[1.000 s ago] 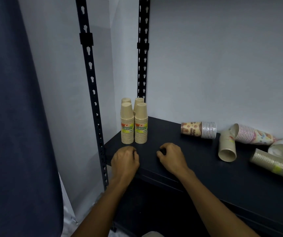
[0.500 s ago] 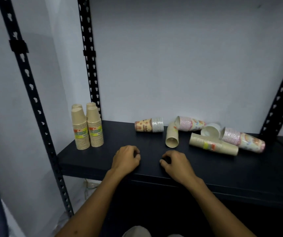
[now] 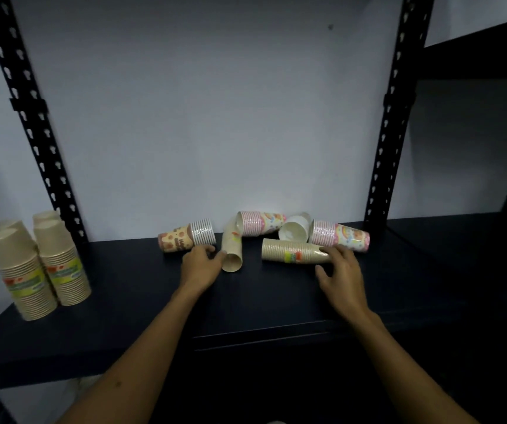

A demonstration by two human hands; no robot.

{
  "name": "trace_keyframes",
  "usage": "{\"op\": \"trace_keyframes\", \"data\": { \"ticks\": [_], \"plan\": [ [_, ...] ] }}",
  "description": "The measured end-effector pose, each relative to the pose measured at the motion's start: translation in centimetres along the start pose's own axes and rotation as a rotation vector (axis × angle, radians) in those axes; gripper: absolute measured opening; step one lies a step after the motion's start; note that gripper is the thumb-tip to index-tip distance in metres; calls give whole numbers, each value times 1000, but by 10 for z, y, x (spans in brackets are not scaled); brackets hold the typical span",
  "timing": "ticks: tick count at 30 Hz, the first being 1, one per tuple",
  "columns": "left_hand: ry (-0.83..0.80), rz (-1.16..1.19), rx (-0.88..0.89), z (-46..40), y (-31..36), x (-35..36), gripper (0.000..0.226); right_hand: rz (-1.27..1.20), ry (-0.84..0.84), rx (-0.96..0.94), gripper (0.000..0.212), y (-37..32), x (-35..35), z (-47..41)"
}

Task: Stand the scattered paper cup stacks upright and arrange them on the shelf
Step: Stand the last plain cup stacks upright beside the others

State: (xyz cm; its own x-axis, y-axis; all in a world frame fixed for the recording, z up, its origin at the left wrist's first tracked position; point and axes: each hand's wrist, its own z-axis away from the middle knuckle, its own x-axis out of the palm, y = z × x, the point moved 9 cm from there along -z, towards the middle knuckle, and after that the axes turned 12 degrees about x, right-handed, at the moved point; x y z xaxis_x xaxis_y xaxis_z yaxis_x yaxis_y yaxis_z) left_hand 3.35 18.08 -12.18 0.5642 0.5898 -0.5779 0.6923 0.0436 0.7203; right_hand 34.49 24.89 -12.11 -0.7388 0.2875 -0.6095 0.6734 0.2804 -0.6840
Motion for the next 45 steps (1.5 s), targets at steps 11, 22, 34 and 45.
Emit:
{"op": "trace_keyframes", "data": {
  "ticks": [11, 22, 34, 45],
  "plan": [
    [-129, -86, -154, -36, -1, 30, 72, -55, -188, 109, 56, 26, 21, -36],
    [-195, 73, -232, -38, -21, 32, 51, -13, -259, 47, 45, 13, 37, -46],
    [-279, 662, -84, -28, -13, 26, 41, -572, -185, 22, 47, -76, 20, -69],
    [-309, 475, 81, -28, -24, 32, 51, -527, -227, -77, 54, -122, 56, -54]
  ]
}}
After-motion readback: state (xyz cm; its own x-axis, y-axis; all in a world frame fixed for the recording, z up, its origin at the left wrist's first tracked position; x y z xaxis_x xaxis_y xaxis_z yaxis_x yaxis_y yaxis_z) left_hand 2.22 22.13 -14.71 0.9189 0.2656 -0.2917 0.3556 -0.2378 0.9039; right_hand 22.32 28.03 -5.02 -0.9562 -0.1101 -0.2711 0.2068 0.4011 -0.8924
